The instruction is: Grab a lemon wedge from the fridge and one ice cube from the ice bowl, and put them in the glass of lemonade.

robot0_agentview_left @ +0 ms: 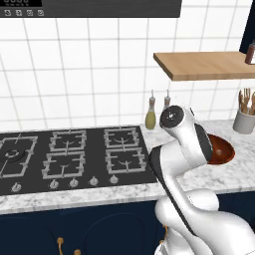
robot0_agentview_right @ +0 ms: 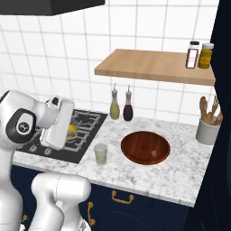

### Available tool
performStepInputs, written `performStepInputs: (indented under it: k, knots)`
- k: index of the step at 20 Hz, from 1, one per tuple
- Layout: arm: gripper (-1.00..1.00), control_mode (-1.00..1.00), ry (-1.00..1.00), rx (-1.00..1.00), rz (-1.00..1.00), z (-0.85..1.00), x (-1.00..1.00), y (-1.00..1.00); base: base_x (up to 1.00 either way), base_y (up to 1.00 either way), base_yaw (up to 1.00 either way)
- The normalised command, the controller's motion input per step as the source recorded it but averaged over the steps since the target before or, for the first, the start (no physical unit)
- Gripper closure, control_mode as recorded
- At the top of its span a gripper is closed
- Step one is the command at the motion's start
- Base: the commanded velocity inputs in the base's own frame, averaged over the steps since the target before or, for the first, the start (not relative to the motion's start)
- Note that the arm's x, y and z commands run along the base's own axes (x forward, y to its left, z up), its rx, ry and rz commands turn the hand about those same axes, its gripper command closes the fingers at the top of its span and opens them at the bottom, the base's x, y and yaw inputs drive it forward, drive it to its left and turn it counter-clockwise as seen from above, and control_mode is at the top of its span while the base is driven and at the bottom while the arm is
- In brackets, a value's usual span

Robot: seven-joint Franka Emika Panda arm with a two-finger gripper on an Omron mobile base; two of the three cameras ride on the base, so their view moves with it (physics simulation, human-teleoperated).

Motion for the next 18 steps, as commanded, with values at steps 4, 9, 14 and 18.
performStepInputs:
  k: [4, 9, 14, 18]
  knots:
    - [1.00, -1.00, 0.27, -0.43, 0.06, -0.05, 0.34, 0.00, 0.00, 0.00, 0.00]
    - [1.00, -1.00, 0.28, -0.32, 0.11, -0.06, 0.35, 0.00, 0.00, 0.00, 0.00]
    - [1.00, -1.00, 0.28, -0.31, 0.14, -0.16, 0.26, 0.00, 0.00, 0.00, 0.00]
    - [1.00, -1.00, 0.22, -0.24, 0.16, -0.28, 0.18, -0.12, 0.00, 0.00, 0.00]
